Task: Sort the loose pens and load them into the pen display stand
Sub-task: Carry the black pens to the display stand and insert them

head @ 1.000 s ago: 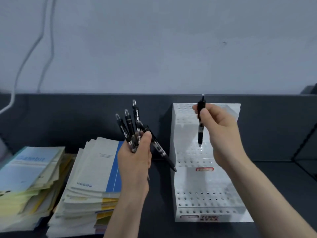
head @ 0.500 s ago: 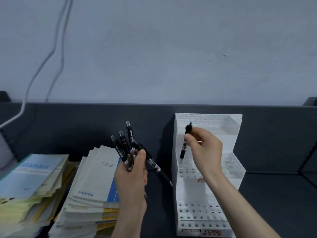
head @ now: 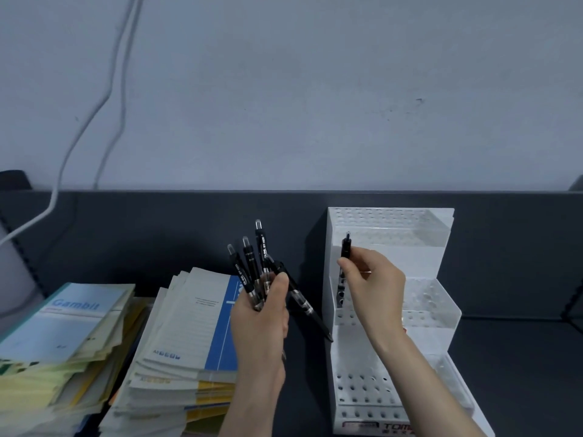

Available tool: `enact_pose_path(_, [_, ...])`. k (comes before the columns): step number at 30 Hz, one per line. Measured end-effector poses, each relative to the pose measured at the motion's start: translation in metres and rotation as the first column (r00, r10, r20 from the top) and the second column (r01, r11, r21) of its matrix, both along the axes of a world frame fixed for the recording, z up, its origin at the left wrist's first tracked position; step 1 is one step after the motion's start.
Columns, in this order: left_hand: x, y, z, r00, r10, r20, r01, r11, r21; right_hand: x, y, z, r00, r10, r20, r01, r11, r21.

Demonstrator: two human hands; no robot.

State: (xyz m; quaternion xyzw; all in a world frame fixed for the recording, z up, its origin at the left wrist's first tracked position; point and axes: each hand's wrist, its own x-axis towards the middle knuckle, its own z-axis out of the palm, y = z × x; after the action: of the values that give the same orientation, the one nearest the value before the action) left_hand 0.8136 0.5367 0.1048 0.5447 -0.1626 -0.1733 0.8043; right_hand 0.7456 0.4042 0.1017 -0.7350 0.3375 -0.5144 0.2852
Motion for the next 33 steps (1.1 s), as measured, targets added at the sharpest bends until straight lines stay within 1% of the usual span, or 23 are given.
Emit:
enact_pose_path(2, [-0.001,0.001,-0.001,1.000,-0.020,0.009,0.020,1.000,0.005,-0.007,0.005,0.003,0.999,-0.028,0.022,0.028,0.999,-0.022])
enact_pose_path(4, [-0.001,0.002,0.000,0.999,-0.044,0.018,0.044,0.999,0.014,-0.018,0.019,0.005,0.991,-0.064,0.119,0.077,0.991,-0.107])
enact_pose_path(5, [0.000,0.001,0.001,0.998,-0.054,0.021,0.054,0.998,0.021,-0.023,0.029,0.007,0.987,-0.041,0.155,0.060,0.991,-0.117])
enact_pose_path(6, [-0.001,0.000,0.001,0.998,-0.060,0.023,0.060,0.998,0.028,-0.027,0.038,0.009,0.988,0.017,0.156,-0.004,0.996,-0.086])
enact_pose_path(7, [-0.001,-0.001,0.001,0.998,-0.065,0.022,0.064,0.997,0.036,-0.029,0.045,0.010,0.989,0.094,0.114,-0.092,0.995,-0.024])
enact_pose_path(9, [-0.004,-0.003,0.000,0.997,-0.075,0.011,0.075,0.996,0.048,-0.029,0.055,0.010,0.965,0.258,-0.044,-0.252,0.962,0.110])
enact_pose_path(10, [-0.006,-0.004,-0.001,0.997,-0.080,0.007,0.079,0.995,0.055,-0.028,0.058,0.009,0.943,0.318,-0.100,-0.301,0.941,0.155])
enact_pose_path(12, [-0.009,-0.005,-0.002,0.996,-0.090,0.013,0.089,0.994,0.068,-0.027,0.059,0.006,0.922,0.361,-0.141,-0.334,0.924,0.184])
enact_pose_path(14, [-0.011,-0.006,-0.001,0.995,-0.094,0.024,0.092,0.994,0.065,-0.027,0.057,0.006,0.931,0.342,-0.124,-0.317,0.931,0.183])
enact_pose_path(15, [-0.011,-0.006,-0.001,0.996,-0.089,0.024,0.087,0.995,0.055,-0.028,0.055,0.009,0.948,0.308,-0.077,-0.290,0.939,0.183])
enact_pose_path(17, [-0.009,-0.005,0.001,0.996,-0.084,0.010,0.083,0.996,0.031,-0.032,0.046,0.019,0.975,0.196,0.105,-0.213,0.961,0.179])
enact_pose_path(18, [-0.008,-0.004,0.001,0.996,-0.087,-0.001,0.087,0.996,0.020,-0.035,0.040,0.025,0.971,0.137,0.198,-0.173,0.969,0.177])
enact_pose_path(19, [-0.007,-0.003,0.000,0.996,-0.092,-0.013,0.092,0.996,0.010,-0.038,0.035,0.031,0.960,0.094,0.263,-0.144,0.974,0.176])
enact_pose_path(21, [-0.005,-0.003,0.000,0.994,-0.099,-0.044,0.099,0.995,-0.007,-0.041,0.027,0.038,0.947,0.063,0.314,-0.124,0.977,0.175])
enact_pose_path(27, [-0.004,-0.004,-0.004,0.990,-0.120,-0.077,0.120,0.993,0.000,-0.028,0.019,0.028,0.977,0.034,0.209,-0.069,0.984,0.164])
enact_pose_path(30, [-0.003,-0.003,-0.006,0.990,-0.121,-0.069,0.123,0.992,0.015,-0.023,0.016,0.019,0.993,0.043,0.109,-0.059,0.988,0.145])
enact_pose_path(33, [-0.002,-0.002,-0.007,0.991,-0.121,-0.064,0.123,0.992,0.028,-0.019,0.014,0.009,1.000,0.020,0.001,-0.020,0.991,0.133])
